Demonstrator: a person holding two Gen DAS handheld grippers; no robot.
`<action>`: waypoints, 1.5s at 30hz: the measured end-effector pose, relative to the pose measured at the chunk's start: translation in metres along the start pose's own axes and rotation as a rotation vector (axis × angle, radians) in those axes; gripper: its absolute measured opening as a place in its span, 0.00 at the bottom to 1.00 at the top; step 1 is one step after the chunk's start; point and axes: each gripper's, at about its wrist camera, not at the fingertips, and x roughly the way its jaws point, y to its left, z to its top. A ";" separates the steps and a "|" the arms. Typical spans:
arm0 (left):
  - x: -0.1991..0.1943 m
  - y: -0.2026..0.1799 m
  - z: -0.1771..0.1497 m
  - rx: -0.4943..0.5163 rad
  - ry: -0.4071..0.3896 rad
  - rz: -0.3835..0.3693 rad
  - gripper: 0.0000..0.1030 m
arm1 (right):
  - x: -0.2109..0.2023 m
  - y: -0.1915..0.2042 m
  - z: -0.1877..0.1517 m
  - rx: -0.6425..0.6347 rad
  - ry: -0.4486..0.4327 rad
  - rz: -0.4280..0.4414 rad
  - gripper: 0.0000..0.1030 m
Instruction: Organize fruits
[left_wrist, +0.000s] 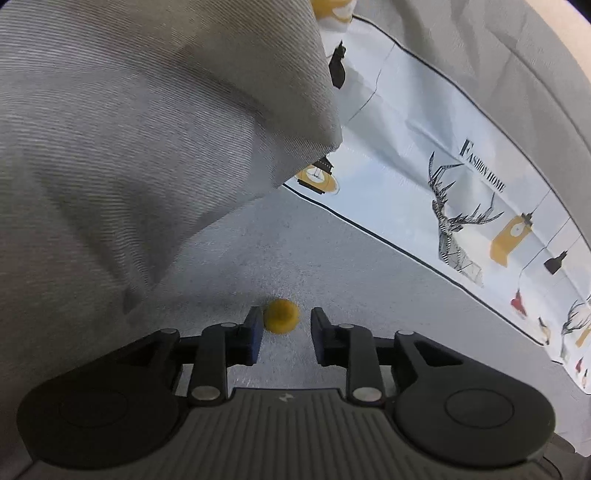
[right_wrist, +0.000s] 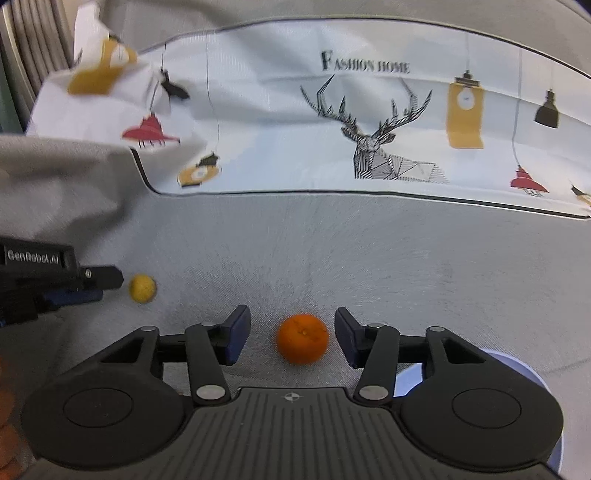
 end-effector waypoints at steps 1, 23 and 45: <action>0.004 -0.001 -0.001 0.007 0.005 0.005 0.31 | 0.005 0.001 0.000 -0.002 0.016 -0.007 0.54; 0.039 -0.018 -0.003 0.158 0.029 0.106 0.27 | 0.042 0.011 -0.003 -0.053 0.088 -0.047 0.36; -0.037 -0.030 -0.044 0.260 -0.018 0.071 0.26 | -0.038 0.006 -0.024 -0.044 -0.034 0.018 0.36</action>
